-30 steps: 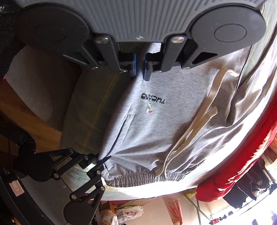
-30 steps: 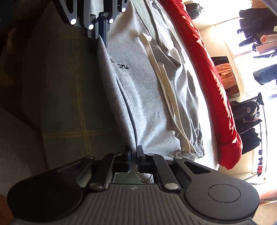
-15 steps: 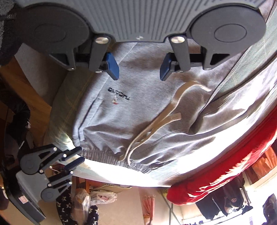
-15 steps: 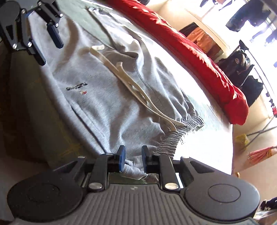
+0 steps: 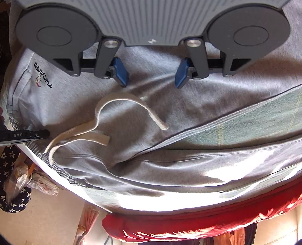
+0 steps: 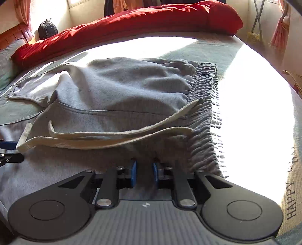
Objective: Fold clothes
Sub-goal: 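Open both grippers and withdraw them above the drawstring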
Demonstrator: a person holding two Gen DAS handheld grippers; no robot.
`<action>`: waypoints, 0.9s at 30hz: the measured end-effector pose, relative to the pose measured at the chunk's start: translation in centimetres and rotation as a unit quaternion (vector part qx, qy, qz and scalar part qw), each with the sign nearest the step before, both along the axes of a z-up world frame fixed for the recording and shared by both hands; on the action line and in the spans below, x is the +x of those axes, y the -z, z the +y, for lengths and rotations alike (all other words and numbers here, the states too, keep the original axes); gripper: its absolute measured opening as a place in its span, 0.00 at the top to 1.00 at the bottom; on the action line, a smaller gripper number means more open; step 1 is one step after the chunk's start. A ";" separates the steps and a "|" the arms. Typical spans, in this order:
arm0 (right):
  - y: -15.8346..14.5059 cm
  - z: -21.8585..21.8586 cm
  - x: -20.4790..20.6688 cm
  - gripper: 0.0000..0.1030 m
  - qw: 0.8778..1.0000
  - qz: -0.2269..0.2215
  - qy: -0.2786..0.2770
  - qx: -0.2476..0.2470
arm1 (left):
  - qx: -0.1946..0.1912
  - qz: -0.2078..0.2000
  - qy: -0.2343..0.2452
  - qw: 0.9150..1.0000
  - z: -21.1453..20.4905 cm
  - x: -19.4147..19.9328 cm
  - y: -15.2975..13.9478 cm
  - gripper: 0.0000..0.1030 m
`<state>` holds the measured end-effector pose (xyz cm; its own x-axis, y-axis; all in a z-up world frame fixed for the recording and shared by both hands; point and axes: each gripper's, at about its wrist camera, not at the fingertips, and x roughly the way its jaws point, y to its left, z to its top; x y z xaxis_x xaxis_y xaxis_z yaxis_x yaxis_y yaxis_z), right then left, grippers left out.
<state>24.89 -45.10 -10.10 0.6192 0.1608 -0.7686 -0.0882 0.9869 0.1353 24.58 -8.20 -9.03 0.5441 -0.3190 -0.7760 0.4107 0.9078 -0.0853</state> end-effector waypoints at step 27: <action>-3.3 8.7 -3.4 0.68 0.996 -0.033 -0.076 -0.016 | -0.082 0.027 -0.023 0.996 -2.9 6.2 -1.7 0.38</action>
